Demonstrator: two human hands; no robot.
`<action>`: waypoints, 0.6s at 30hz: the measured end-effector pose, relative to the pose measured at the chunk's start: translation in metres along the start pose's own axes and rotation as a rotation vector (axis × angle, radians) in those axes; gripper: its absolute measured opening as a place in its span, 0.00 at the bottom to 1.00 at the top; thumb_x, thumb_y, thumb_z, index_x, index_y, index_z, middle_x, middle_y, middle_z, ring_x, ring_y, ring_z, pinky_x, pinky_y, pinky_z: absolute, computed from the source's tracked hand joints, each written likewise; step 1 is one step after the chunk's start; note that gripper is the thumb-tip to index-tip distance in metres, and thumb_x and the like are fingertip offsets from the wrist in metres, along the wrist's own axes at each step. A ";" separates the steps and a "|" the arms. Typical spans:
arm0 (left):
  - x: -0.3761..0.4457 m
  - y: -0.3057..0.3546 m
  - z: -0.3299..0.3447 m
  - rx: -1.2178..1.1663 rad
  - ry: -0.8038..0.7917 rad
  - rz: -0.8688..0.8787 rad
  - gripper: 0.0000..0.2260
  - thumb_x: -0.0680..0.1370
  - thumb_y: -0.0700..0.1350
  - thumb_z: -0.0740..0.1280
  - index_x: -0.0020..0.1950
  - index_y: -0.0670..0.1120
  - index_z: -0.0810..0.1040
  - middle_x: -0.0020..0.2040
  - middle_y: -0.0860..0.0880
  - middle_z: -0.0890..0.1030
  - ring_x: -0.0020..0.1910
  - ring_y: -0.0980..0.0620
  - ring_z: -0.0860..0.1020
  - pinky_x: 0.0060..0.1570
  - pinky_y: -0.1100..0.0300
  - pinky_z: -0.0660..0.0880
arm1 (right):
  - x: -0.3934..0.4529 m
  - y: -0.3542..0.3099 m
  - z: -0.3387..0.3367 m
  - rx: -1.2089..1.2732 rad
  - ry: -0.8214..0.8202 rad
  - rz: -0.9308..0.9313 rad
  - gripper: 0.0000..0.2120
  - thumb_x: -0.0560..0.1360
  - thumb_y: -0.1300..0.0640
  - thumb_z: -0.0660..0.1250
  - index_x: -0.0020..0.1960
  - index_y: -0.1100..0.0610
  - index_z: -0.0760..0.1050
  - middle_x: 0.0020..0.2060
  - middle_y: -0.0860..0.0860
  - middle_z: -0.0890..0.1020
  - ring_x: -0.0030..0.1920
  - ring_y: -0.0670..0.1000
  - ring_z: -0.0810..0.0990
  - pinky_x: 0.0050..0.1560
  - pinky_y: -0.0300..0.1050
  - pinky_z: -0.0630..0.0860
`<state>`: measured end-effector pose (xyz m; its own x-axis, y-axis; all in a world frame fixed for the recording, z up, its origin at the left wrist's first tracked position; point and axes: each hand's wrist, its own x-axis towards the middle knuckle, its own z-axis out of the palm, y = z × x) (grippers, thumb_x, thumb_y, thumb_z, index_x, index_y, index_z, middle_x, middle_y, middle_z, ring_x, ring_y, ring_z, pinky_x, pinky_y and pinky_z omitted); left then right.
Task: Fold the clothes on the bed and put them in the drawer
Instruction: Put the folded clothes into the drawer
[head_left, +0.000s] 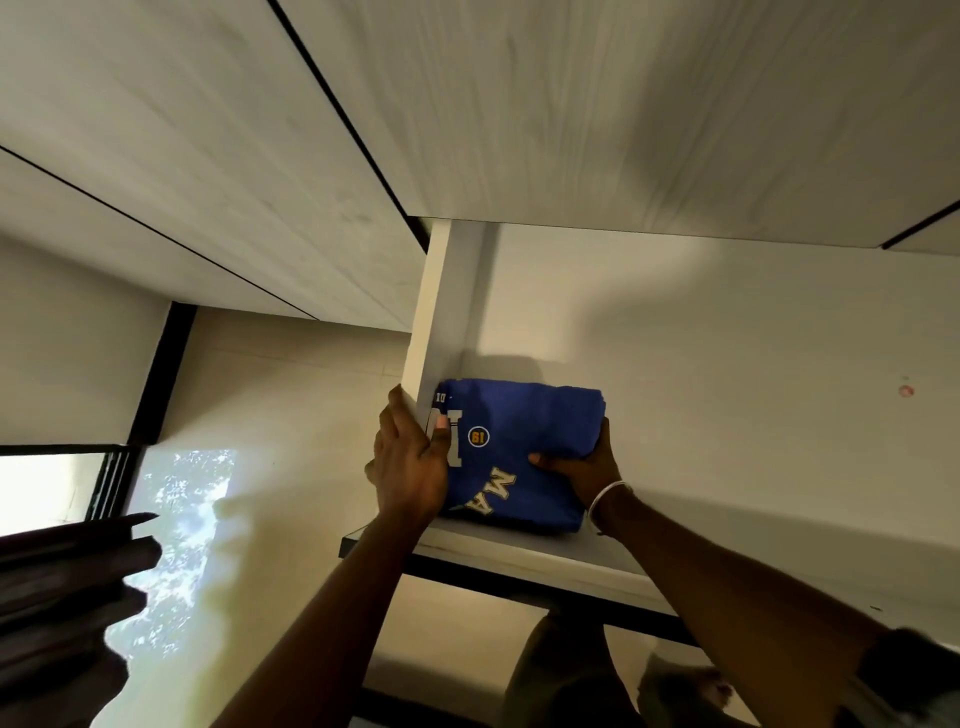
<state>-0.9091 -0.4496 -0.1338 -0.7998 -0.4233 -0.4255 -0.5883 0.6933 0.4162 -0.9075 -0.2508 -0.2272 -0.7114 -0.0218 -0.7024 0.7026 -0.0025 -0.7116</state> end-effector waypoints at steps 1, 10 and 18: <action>0.001 0.001 0.002 0.027 0.003 -0.007 0.31 0.83 0.55 0.59 0.80 0.47 0.49 0.75 0.44 0.63 0.72 0.40 0.65 0.68 0.37 0.62 | 0.002 0.000 0.000 -0.023 -0.001 0.013 0.51 0.56 0.55 0.81 0.72 0.53 0.57 0.65 0.52 0.73 0.60 0.51 0.75 0.54 0.43 0.76; -0.001 0.004 0.006 0.107 0.024 -0.017 0.37 0.80 0.57 0.64 0.80 0.45 0.48 0.75 0.42 0.62 0.73 0.39 0.64 0.67 0.35 0.64 | -0.010 -0.020 -0.023 -0.437 -0.033 0.189 0.59 0.60 0.39 0.80 0.79 0.53 0.50 0.73 0.57 0.68 0.69 0.62 0.70 0.67 0.60 0.71; -0.043 0.047 0.046 0.220 0.035 0.361 0.41 0.76 0.48 0.70 0.81 0.48 0.48 0.81 0.41 0.46 0.80 0.39 0.43 0.74 0.40 0.43 | -0.066 -0.033 -0.115 -0.338 0.125 0.271 0.24 0.75 0.45 0.71 0.69 0.49 0.70 0.61 0.57 0.79 0.56 0.57 0.81 0.33 0.39 0.69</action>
<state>-0.8967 -0.3723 -0.1328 -0.9558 -0.1469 -0.2547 -0.2328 0.9072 0.3504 -0.8853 -0.1346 -0.1596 -0.5133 0.1439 -0.8461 0.8345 0.3141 -0.4528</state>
